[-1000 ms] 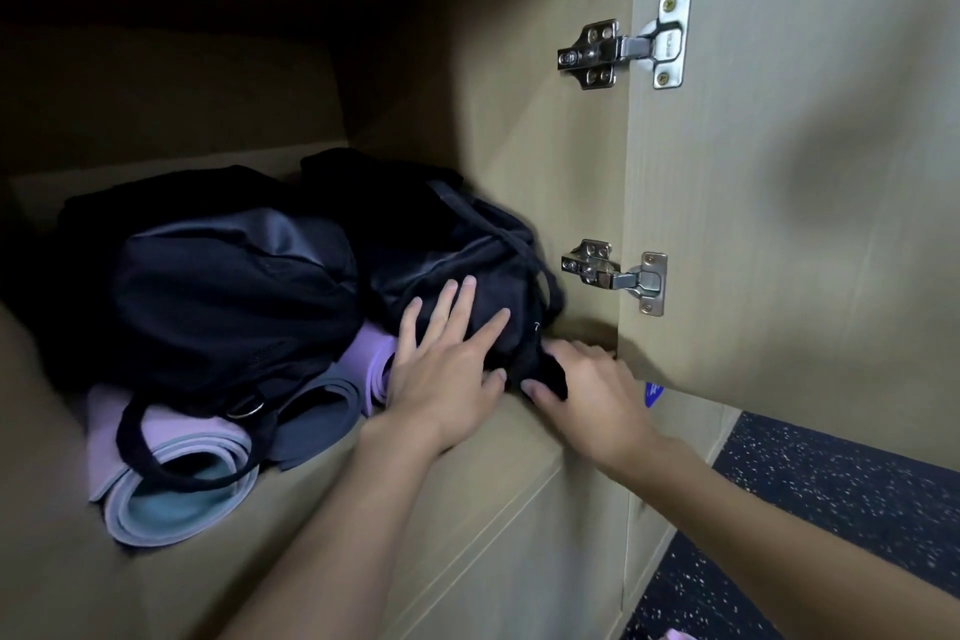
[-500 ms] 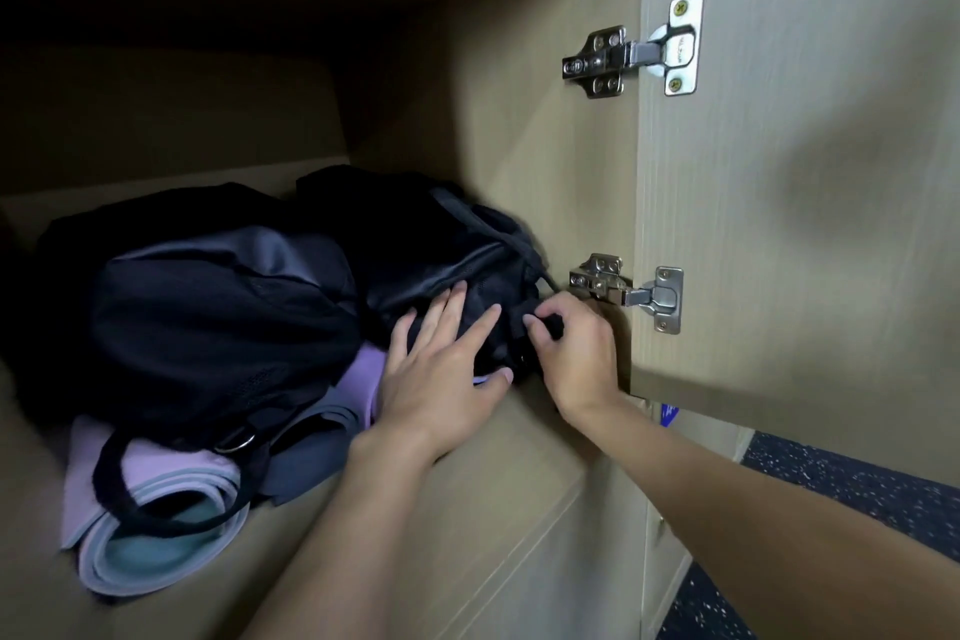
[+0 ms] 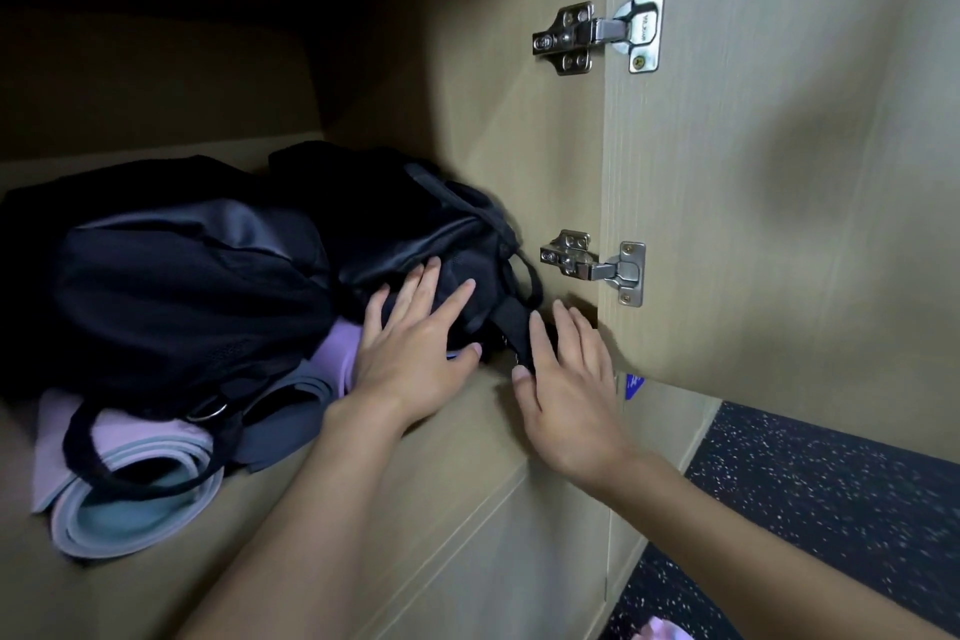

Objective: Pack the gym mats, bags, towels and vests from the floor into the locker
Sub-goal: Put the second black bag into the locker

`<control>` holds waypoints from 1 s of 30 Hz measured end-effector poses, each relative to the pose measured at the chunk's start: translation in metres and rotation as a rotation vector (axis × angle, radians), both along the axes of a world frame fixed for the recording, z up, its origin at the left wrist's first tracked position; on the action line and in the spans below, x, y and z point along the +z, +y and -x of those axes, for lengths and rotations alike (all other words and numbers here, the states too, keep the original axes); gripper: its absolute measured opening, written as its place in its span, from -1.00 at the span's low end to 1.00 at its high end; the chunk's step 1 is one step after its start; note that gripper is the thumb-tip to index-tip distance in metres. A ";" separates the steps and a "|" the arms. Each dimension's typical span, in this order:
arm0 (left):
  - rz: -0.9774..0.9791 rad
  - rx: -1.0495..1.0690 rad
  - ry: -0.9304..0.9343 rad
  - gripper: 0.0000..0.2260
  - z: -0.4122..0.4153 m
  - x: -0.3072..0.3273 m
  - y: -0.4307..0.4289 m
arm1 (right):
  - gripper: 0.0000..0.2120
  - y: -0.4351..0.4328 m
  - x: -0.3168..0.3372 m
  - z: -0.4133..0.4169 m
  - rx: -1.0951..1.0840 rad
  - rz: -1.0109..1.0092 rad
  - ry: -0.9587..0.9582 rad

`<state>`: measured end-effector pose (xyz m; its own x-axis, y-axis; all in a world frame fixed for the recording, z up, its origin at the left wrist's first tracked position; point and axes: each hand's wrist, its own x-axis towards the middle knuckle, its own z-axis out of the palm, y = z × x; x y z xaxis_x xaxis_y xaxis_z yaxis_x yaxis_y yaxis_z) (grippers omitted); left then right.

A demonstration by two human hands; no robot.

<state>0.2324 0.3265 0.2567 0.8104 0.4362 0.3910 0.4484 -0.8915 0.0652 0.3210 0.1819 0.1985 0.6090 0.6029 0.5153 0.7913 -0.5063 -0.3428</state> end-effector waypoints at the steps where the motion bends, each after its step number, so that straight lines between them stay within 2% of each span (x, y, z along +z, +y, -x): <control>1: 0.001 -0.001 0.001 -0.38 0.000 0.000 0.000 | -0.30 -0.004 -0.004 0.004 0.005 -0.048 -0.017; 4: 0.015 -0.005 0.000 -0.39 0.000 0.000 0.000 | -0.41 -0.017 -0.009 0.016 -0.021 -0.102 -0.043; 9: 0.040 -0.013 -0.018 -0.41 0.000 0.000 -0.003 | -0.48 -0.024 0.001 0.024 0.123 0.052 0.205; 14: 0.064 -0.024 -0.031 -0.41 -0.001 -0.001 -0.005 | -0.60 0.004 0.018 -0.013 0.188 0.183 0.325; 18: 0.073 -0.048 -0.049 -0.35 -0.001 -0.004 -0.004 | -0.74 0.030 0.022 -0.036 0.194 0.258 0.300; 21: 0.058 -0.069 -0.058 -0.27 -0.002 -0.008 0.001 | -0.75 0.051 0.022 -0.048 0.186 0.213 0.257; 26: -0.086 -0.016 -0.104 -0.22 -0.004 -0.018 0.005 | -0.71 0.059 0.023 -0.052 0.113 0.095 0.279; 30: -0.131 0.027 -0.102 -0.22 -0.007 -0.019 0.003 | -0.55 0.033 0.015 -0.033 0.043 -0.034 0.259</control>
